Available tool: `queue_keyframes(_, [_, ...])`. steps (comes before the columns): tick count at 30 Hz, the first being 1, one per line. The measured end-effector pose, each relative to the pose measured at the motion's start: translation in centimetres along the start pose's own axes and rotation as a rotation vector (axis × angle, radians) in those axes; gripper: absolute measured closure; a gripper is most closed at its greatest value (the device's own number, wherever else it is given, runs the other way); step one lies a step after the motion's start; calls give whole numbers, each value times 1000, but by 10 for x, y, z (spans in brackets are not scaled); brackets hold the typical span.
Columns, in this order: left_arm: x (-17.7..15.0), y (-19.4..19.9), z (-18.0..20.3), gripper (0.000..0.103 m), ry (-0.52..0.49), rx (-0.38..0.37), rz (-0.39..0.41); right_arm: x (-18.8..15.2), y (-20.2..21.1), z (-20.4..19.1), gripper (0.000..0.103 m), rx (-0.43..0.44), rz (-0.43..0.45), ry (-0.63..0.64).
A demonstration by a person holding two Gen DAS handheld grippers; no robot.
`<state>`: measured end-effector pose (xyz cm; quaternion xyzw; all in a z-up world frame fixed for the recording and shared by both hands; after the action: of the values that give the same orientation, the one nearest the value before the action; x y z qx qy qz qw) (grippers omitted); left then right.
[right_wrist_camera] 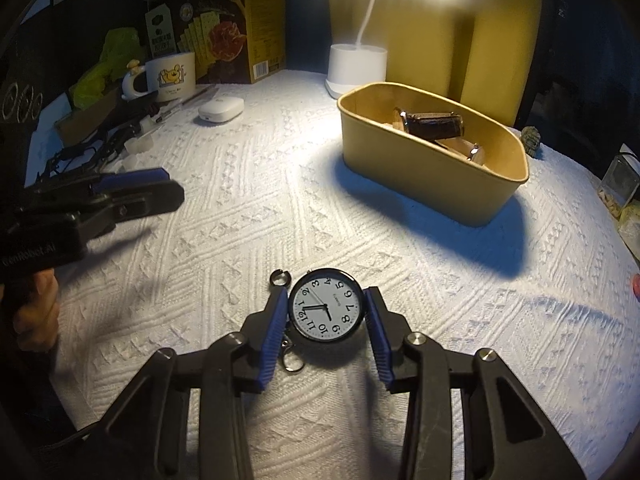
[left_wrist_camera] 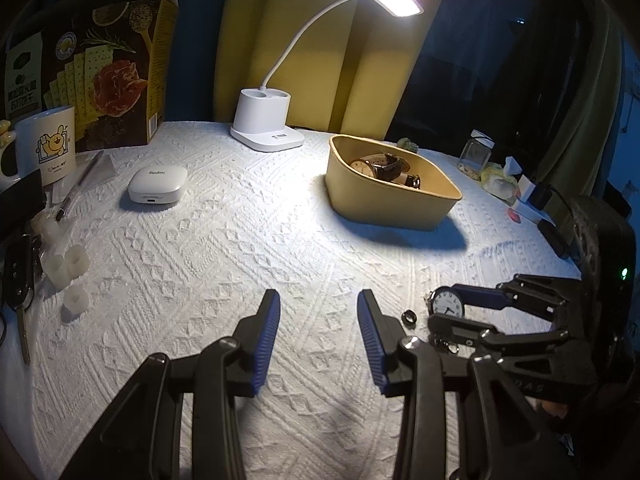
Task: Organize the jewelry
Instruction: 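Grasp the pocket watch with the right tool, then grasp the black ring with the left tool while the right tool holds the pocket watch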
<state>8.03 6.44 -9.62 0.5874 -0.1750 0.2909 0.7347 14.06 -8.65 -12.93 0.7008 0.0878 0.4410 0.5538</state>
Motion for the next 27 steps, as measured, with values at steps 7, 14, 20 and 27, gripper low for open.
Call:
queue_keyframes(7, [0, -5, 11, 64, -20, 3, -24, -2, 14, 13, 66, 9, 29, -29])
queue_keyframes(14, [0, -17, 36, 64, -88, -5, -74, -9, 31, 38, 66, 24, 66, -80])
queue_keyframes(20, [-1, -37, 66, 64, -169, 7, -140, -17, 31, 61, 66, 41, 82, -127])
queue_keyframes(27, [-1, -59, 89, 81, -231, 60, -196, -26, 33, 85, 66, 65, 104, -169])
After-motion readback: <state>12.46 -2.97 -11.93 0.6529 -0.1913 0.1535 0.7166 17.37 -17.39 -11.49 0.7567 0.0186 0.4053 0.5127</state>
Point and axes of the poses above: each gripper's, at about its wrist camera, not at the fingertips, and y roughly against the way its jaws point, z to its right, x to its top, the point moved 3 cm from there along -y, roughly the way its jaws point, and after that the axes turned 10 degrees about -z, right-handed, at the moved point
